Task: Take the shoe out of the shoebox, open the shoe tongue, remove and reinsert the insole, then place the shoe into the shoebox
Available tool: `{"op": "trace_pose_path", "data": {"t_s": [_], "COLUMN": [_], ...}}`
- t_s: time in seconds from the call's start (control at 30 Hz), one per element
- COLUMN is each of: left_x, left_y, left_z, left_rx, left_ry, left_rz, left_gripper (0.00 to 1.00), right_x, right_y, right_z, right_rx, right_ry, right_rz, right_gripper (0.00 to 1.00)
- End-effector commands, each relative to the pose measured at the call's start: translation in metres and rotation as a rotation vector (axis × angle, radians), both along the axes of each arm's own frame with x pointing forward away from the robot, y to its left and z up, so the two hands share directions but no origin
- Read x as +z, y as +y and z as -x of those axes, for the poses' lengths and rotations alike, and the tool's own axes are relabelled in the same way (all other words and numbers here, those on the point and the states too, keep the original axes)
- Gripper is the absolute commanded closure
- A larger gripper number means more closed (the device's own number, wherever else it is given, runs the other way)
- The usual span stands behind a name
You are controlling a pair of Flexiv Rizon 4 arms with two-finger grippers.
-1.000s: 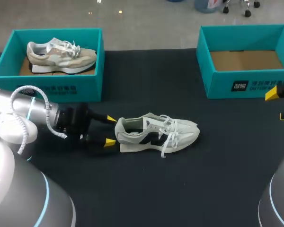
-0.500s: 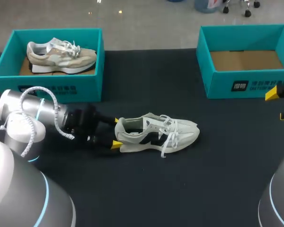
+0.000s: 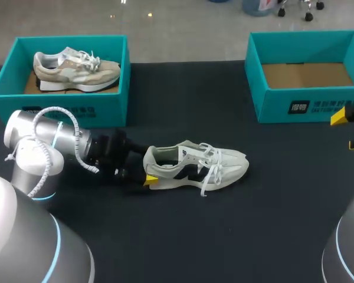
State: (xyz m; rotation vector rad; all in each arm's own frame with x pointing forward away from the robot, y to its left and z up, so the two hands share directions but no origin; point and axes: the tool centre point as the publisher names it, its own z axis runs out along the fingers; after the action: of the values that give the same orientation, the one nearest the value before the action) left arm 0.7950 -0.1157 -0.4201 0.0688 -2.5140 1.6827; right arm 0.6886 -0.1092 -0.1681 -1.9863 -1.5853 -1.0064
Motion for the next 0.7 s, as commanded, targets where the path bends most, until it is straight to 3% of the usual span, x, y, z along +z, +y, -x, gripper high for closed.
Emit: {"op": "trace_pose_path", "data": {"t_s": [0.03, 0.3, 0.33, 0.4, 0.53, 0.67, 0.7], "left_x": [-0.0051, -0.0076, -0.0081, -0.0095, -0.0113, -0.0109, -0.0108], "left_y": [-0.0048, -0.0063, -0.0064, -0.0062, -0.0059, -0.0062, -0.0062], "left_z": [-0.0019, -0.0043, -0.0047, -0.0050, -0.0053, -0.0047, -0.0046], "left_rx": [0.005, -0.001, -0.003, -0.009, -0.013, -0.023, -0.027], "left_ry": [-0.001, -0.005, -0.006, -0.004, -0.002, -0.005, -0.006], "left_rz": [0.002, -0.007, -0.012, -0.020, -0.030, -0.034, -0.036], "left_gripper": [0.00, 0.00, 0.23, 0.53, 0.69, 1.00, 1.00], "right_x": [0.0000, 0.0000, 0.0000, 0.0000, 0.0000, 0.0000, 0.0000], "right_y": [0.0005, 0.0005, 0.0005, 0.0005, 0.0005, 0.0005, 0.0005], "right_z": [0.0016, 0.0016, 0.0016, 0.0016, 0.0016, 0.0016, 0.0016], "right_rx": [-0.003, -0.003, -0.003, -0.003, -0.003, -0.003, -0.003], "right_ry": [0.000, 0.000, 0.000, 0.000, 0.000, 0.000, 0.000], "right_rz": [0.002, 0.002, 0.002, 0.002, 0.002, 0.002, 0.002], "right_gripper": [0.00, 0.00, 0.00, 0.00, 0.00, 0.00, 0.00]}}
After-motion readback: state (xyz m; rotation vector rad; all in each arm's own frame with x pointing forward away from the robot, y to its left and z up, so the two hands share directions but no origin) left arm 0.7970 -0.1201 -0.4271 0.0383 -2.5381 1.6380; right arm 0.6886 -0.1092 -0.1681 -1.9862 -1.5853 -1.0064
